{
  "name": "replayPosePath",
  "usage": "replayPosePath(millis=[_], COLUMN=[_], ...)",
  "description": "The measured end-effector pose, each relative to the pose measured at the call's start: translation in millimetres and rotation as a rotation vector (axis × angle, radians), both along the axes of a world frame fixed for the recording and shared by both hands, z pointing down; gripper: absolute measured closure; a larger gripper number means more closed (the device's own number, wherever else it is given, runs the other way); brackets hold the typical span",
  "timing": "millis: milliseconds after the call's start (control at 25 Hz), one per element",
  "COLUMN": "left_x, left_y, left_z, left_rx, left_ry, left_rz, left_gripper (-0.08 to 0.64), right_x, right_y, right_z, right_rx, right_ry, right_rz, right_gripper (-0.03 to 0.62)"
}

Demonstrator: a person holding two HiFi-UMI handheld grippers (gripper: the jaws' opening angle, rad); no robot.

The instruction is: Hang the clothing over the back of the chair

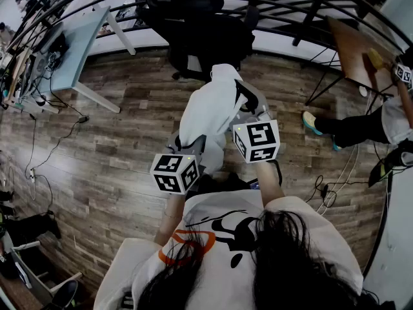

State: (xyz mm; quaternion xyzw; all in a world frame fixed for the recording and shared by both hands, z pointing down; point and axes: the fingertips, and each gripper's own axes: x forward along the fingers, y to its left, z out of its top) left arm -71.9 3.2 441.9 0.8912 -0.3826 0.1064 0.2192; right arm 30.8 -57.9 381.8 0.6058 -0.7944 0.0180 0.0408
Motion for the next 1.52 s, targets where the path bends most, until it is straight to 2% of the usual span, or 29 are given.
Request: replayPosePath(millis=[680,880,960,1320,1520], left_x=[5.4,11.4,13.4,42.6,39.5], left_y=[-6.5,-9.4,-12.4,-15.5,-10.3], left_z=[-3.2,-8.1,-13.0,-21.3,-21.2], left_rx=[0.021,0.030,0.040,0.074,0.066], left_ry=[-0.025,-0.029,-0.024,-0.042,-0.051], left_rz=[0.014,0.020,0.012,-0.060,-0.124], left_gripper=[0.379,0.379,0.379,0.379,0.379], right_x=[6.6,10.4,11.3,41.8,36.7], right_y=[-1.9,-2.7,-6.0,-9.2,-9.3], right_z=[-6.1,-20.8,-27.5,-28.9,-27.4], right_rx=[0.019,0.058,0.071,0.068,0.071], right_ry=[0.036,0.101,0.123,0.101,0.114], right_rz=[-0.019,-0.059,-0.076,-0.154,-0.229], right_gripper=[0.505,0.505,0.505,0.505,0.505])
